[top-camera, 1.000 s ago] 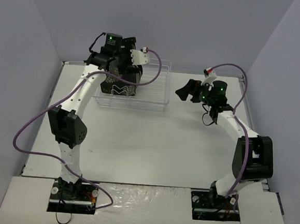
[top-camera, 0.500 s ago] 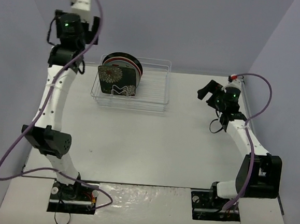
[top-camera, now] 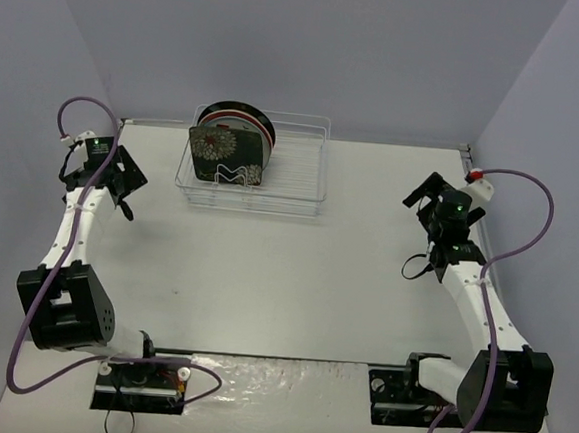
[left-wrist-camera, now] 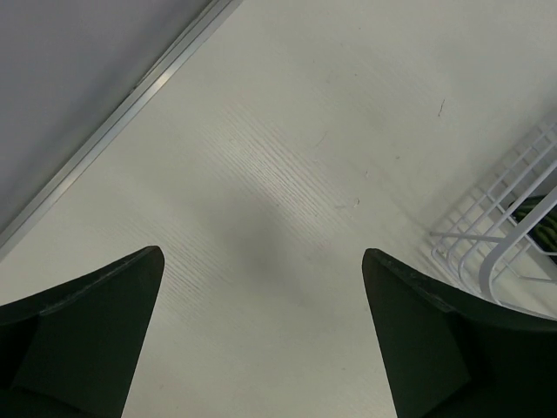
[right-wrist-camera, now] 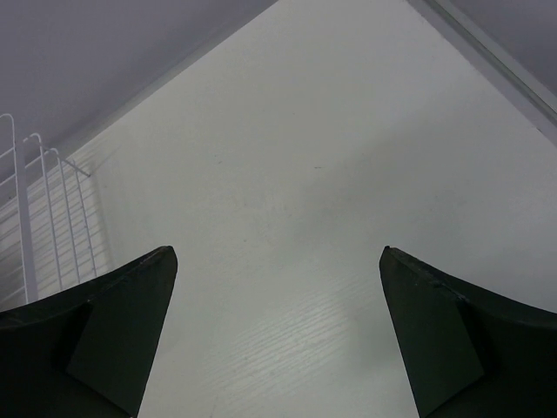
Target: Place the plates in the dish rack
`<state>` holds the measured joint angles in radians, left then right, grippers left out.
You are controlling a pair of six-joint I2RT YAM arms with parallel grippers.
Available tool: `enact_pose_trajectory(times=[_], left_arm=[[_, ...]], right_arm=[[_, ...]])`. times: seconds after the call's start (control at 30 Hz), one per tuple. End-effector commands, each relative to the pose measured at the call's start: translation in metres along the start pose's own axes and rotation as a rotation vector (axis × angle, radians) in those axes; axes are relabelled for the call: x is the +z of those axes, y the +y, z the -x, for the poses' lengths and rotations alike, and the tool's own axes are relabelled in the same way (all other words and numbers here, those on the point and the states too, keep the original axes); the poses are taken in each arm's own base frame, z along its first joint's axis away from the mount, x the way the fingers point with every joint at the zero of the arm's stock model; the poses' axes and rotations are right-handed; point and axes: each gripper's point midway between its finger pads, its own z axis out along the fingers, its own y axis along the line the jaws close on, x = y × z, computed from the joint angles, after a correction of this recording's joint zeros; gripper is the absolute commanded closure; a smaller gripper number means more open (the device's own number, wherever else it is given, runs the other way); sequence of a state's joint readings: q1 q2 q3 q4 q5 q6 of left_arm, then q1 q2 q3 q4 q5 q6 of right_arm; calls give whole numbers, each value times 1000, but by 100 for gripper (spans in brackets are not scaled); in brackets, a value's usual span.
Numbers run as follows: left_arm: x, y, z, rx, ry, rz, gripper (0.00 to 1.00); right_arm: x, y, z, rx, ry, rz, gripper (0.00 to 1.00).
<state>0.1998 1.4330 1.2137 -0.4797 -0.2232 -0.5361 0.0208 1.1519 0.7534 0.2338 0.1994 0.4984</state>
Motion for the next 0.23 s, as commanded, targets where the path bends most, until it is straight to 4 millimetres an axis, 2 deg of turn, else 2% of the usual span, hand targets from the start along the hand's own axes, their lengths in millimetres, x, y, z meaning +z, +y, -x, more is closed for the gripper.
enact_pose_trajectory(times=[0.0, 0.2], left_arm=[[-17, -7, 48, -85, -144, -21, 3], [-14, -13, 44, -77, -149, -63, 3]], right_arm=[[-3, -7, 19, 25, -101, -41, 0], [2, -16, 14, 21, -98, -84, 0]])
